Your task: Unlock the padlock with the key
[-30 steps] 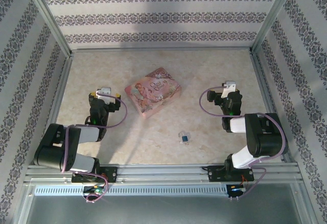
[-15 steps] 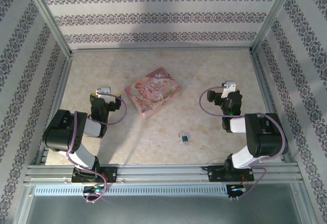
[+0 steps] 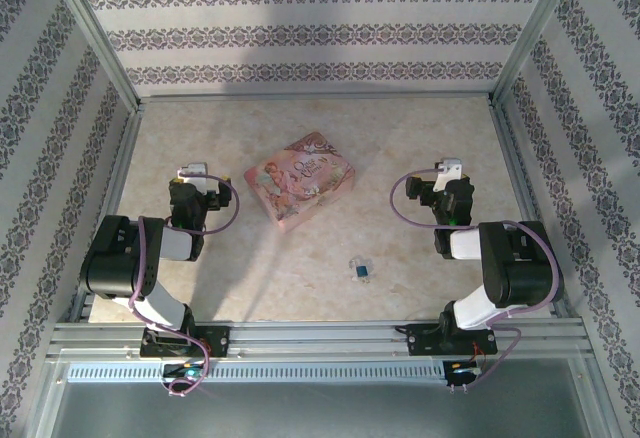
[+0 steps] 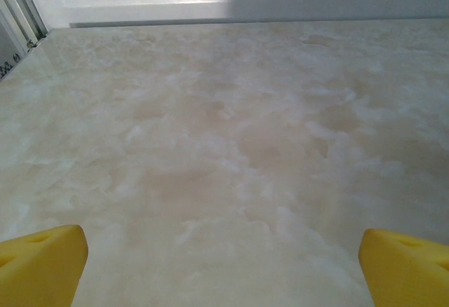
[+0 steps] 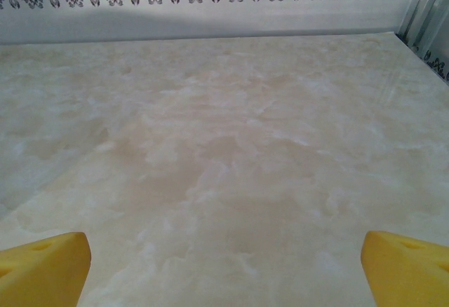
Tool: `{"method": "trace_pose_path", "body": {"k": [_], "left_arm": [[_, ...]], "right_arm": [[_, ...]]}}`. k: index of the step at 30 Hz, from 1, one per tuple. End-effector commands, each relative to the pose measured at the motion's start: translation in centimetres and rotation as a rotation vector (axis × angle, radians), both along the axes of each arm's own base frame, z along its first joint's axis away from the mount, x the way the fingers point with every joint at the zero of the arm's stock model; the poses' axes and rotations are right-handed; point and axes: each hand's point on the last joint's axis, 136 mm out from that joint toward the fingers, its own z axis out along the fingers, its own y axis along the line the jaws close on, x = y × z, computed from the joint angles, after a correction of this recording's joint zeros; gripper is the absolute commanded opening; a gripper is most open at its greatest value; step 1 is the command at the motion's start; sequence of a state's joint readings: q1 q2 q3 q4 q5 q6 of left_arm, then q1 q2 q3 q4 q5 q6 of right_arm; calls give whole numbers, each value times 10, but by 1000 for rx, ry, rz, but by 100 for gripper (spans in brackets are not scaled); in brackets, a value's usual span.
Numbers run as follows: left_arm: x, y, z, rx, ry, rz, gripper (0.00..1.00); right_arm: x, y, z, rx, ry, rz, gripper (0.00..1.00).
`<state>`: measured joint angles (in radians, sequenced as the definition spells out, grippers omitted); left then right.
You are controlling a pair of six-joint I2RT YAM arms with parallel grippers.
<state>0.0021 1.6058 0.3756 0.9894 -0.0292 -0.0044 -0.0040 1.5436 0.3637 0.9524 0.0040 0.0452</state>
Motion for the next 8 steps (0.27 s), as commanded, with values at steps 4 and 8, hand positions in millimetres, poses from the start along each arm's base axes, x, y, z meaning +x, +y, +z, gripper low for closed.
{"method": "trace_pose_path", "body": {"k": [4, 8], "left_arm": [[0, -1, 1, -17, 2, -5, 99], [0, -1, 1, -16, 3, -5, 99]], "right_arm": [[4, 4, 8, -18, -19, 5, 98], [3, 4, 8, -19, -17, 5, 98]]}}
